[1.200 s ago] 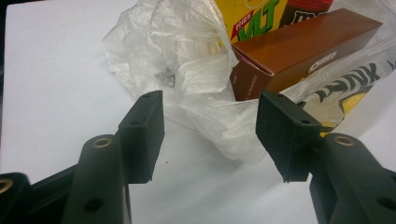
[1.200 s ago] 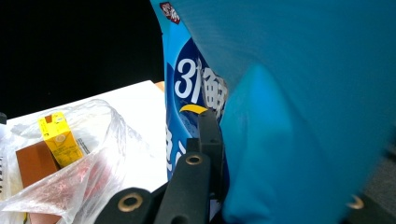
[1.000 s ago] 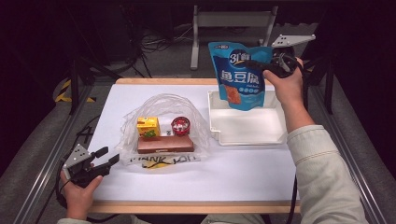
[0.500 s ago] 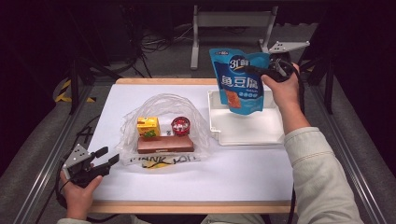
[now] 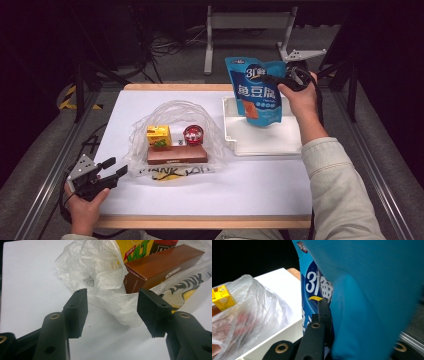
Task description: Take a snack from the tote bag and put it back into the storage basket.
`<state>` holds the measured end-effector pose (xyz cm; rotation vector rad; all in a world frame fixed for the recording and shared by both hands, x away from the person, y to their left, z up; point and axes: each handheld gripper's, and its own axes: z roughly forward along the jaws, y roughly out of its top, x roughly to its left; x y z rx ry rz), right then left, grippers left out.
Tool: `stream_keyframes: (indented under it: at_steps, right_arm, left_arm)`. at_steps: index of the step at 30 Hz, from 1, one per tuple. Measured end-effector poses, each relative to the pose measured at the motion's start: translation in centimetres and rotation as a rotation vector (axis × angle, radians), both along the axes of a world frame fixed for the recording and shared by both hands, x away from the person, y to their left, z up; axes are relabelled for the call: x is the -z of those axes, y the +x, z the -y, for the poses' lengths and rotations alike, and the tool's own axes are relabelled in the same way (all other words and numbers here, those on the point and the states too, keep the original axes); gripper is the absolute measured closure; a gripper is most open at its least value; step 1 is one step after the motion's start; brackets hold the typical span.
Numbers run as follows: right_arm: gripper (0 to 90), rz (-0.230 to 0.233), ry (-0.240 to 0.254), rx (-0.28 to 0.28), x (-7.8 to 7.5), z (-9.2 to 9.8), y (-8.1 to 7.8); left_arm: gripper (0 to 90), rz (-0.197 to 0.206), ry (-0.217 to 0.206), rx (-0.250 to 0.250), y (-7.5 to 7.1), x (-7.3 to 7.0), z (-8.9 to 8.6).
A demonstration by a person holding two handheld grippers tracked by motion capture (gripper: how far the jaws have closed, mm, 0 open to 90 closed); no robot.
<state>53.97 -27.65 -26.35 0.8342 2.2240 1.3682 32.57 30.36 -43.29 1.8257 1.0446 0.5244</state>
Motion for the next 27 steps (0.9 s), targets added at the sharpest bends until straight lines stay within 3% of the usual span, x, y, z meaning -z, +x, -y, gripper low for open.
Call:
stream_keyframes:
  at_steps: [16, 27]
  right_arm:
    - [89.6, -0.022, 0.000, -0.001, 1.7, -0.5, 0.6]
    - [86.8, -0.025, 0.010, 0.009, 2.2, 0.7, 0.1]
  left_arm:
    - [42.1, -0.002, -0.004, 0.000, -0.1, 0.0, -0.1]
    - [42.1, -0.005, 0.000, 0.006, 0.0, 0.0, 0.0]
